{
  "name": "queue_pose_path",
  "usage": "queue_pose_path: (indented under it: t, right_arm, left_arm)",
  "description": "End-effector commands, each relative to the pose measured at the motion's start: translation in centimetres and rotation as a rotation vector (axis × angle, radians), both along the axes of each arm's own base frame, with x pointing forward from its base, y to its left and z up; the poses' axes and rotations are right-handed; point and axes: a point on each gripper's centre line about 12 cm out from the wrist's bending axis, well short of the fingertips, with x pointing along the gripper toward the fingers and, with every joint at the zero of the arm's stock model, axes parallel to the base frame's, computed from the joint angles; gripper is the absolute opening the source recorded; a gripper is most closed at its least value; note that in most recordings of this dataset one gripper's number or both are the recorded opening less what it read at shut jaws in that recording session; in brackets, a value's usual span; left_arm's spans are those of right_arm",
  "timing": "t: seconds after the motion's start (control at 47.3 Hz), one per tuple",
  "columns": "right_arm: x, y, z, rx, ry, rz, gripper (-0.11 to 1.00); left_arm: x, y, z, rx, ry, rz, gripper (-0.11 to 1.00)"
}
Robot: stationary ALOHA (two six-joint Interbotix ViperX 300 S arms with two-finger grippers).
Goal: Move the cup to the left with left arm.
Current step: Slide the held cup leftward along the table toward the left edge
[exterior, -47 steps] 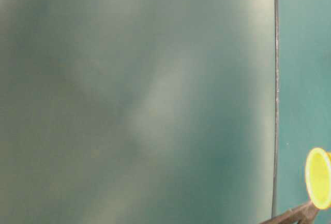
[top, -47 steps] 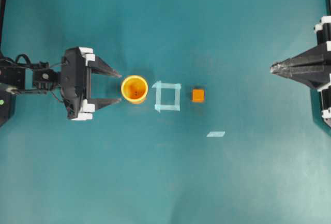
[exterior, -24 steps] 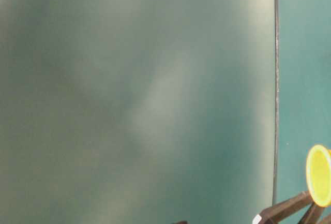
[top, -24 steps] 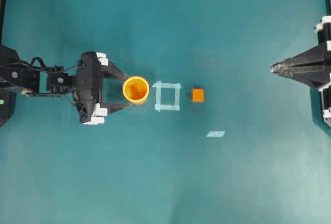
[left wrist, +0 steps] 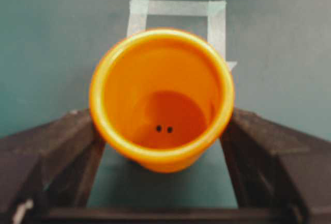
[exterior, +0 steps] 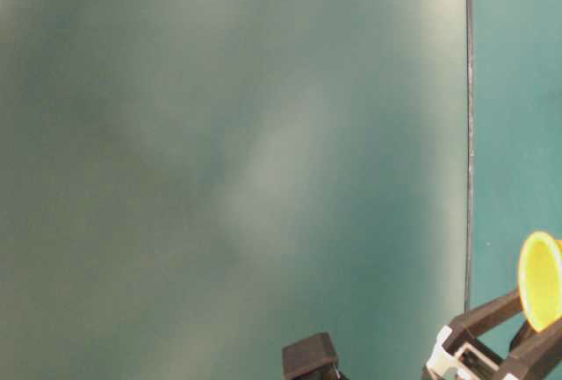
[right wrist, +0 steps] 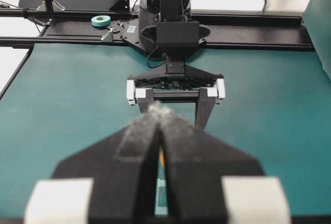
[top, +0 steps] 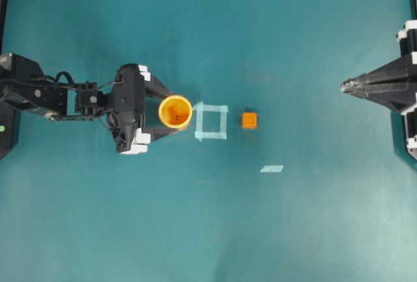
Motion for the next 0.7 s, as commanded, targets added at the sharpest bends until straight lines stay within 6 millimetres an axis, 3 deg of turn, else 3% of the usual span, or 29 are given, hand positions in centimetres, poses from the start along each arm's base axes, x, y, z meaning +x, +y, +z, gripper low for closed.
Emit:
queue_pose_path:
  t: [0.0, 0.317, 0.676]
  right_arm:
    - [0.2, 0.0, 1.3, -0.003, -0.031, 0.000, -0.01]
    - [0.2, 0.0, 1.1, -0.002, -0.014, 0.000, -0.01]
    - [0.2, 0.0, 1.3, 0.003, -0.018, 0.000, -0.01]
  left_arm:
    - [0.6, 0.2, 0.7, 0.008, -0.030, 0.000, 0.76]
    - [0.7, 0.2, 1.0, 0.017, -0.037, -0.004, 0.65]
    - [0.1, 0.2, 3.4, -0.011, -0.056, 0.015, 0.65]
